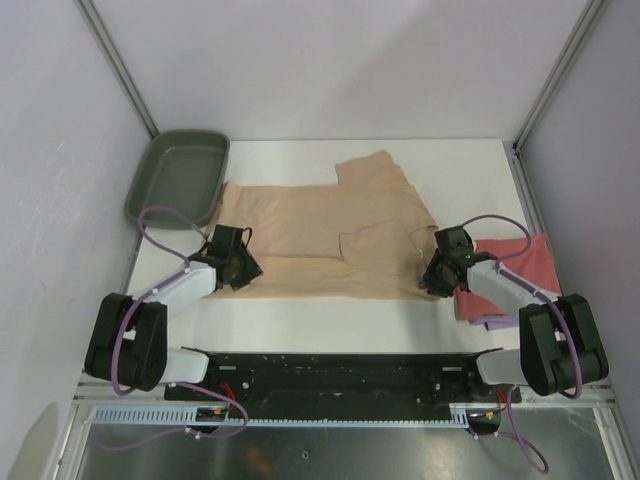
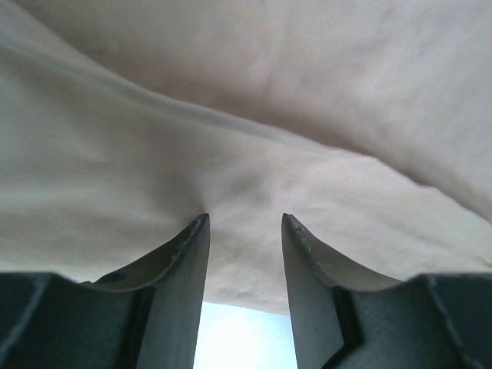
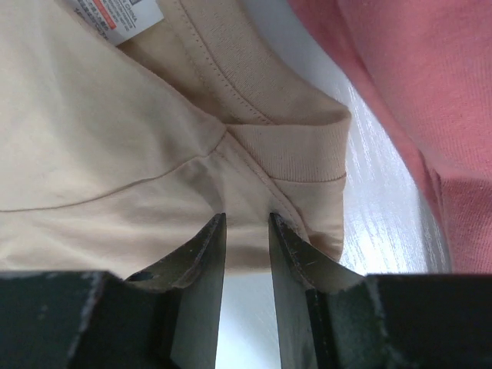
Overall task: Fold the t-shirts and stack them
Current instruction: Fold the folded rectangular tshirt in 1/3 of the way
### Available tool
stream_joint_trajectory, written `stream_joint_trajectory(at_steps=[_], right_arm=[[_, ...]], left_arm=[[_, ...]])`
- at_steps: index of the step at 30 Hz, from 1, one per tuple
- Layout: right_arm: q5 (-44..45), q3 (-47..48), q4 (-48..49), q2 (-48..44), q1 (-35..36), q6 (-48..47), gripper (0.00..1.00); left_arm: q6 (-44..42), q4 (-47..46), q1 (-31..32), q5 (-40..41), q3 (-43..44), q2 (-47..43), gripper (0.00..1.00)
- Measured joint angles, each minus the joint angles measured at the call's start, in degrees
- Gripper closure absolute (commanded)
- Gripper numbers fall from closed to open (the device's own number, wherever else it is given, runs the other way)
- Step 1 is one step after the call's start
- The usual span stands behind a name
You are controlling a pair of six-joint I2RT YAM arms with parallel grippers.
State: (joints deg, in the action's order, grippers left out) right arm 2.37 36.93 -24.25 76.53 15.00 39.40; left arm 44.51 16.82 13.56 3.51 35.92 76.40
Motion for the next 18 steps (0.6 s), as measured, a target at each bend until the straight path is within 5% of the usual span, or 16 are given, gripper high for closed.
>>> stream_joint_trajectory(at_steps=[11,18], right_arm=[[-3.1,-8.0,2.8,-9.0,-1.9,5.2,0.66],[-4.4,-11.6,-5.7,-18.3,-2.0,8.7,0.66]], left_arm=[[8.3,-1.6,-0.6,2.1,-6.1,-5.1,0.51],[11.7,2.3,-0.6,2.4,-11.1,-13.9,0.51]])
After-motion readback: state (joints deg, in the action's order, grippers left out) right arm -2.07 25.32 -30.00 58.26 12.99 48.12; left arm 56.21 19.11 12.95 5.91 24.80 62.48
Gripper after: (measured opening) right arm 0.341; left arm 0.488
